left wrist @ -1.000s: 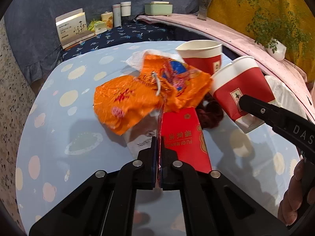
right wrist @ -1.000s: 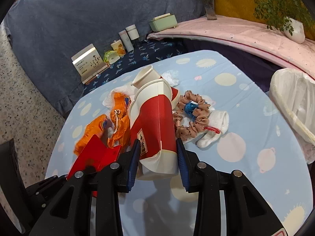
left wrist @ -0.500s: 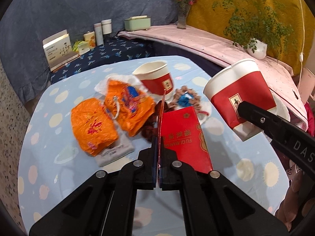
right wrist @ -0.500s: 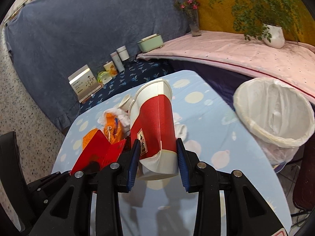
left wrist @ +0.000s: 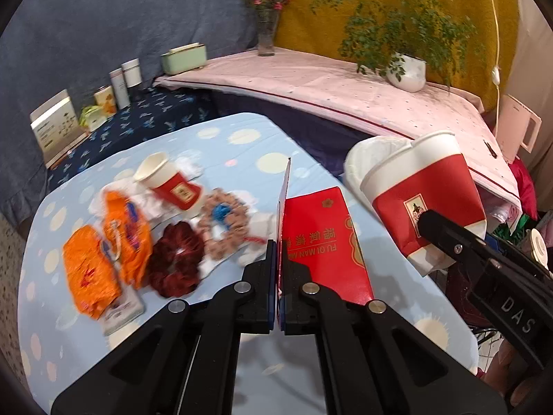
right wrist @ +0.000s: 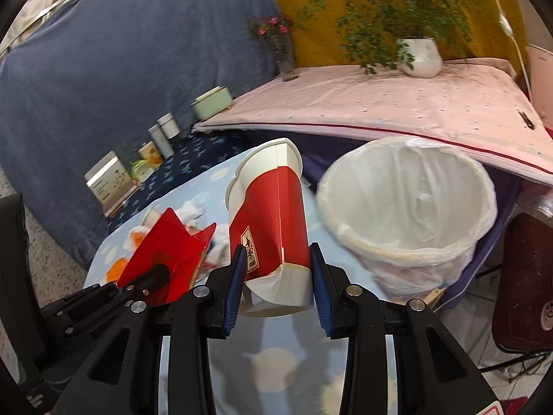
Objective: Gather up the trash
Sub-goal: 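Carry the envelope and cup over the white bin and open both tools, then move both tools back over the orange plastic bags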
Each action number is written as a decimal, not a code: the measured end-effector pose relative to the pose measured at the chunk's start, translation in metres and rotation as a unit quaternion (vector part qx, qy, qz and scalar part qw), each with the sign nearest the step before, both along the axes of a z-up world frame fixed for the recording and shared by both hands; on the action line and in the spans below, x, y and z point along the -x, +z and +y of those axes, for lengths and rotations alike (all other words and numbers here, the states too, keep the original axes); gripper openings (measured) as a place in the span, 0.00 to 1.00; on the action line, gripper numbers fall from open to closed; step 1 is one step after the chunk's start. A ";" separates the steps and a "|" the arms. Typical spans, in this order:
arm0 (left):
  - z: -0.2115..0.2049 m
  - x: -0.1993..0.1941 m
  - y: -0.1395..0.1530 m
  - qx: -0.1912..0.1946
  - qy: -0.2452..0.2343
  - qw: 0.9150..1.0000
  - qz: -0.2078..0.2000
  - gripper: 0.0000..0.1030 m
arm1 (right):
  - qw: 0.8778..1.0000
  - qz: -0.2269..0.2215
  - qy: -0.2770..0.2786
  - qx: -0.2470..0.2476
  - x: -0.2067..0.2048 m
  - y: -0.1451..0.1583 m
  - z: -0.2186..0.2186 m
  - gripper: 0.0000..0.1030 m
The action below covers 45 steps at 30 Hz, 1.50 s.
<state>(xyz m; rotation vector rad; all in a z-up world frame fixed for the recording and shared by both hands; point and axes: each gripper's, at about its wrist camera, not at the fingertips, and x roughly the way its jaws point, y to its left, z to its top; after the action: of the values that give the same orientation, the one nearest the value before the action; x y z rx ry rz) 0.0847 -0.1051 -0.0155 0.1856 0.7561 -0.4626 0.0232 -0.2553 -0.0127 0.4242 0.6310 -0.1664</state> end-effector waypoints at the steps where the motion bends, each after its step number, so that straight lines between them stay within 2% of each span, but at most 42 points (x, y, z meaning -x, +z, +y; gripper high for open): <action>1: -0.008 -0.001 0.000 -0.001 -0.006 1.000 -0.001 0.01 | 1.000 0.000 -0.009 0.000 0.001 -0.001 -0.008 0.34; 14: -0.119 -0.023 -0.003 0.003 -0.095 0.995 -0.004 0.01 | 0.995 0.015 -0.096 -0.002 -0.003 -0.022 -0.092 0.34; 22: -0.164 -0.049 -0.020 0.008 -0.117 0.993 0.021 0.01 | 0.991 0.026 -0.128 0.003 -0.019 -0.033 -0.126 0.34; 25: -0.174 -0.055 -0.026 0.009 -0.120 0.992 0.027 0.05 | 0.990 0.027 -0.139 -0.004 -0.024 -0.037 -0.138 0.36; 27: -0.178 -0.058 -0.029 0.008 -0.114 0.993 0.029 0.18 | 0.989 0.026 -0.147 -0.010 -0.025 -0.038 -0.143 0.43; 29: -0.178 -0.060 -0.030 0.006 -0.106 0.994 0.023 0.41 | 0.988 0.025 -0.155 -0.013 -0.026 -0.038 -0.145 0.49; 31: -0.175 -0.059 -0.029 0.005 -0.098 0.995 0.013 0.51 | 0.987 0.023 -0.156 -0.013 -0.025 -0.037 -0.144 0.53; 39: -0.152 -0.058 -0.023 0.005 -0.077 0.997 0.010 0.55 | 0.989 0.017 -0.148 -0.009 -0.019 -0.027 -0.129 0.56; 45: -0.117 -0.050 -0.011 0.010 -0.044 0.999 -0.003 0.65 | 0.992 0.008 -0.128 -0.003 -0.012 -0.014 -0.101 0.60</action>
<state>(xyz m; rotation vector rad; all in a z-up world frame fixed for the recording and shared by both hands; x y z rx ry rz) 0.1343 -0.2219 -0.0264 0.2028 0.7399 -0.5533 0.0351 -0.3564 -0.0270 0.5101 0.5912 -0.4118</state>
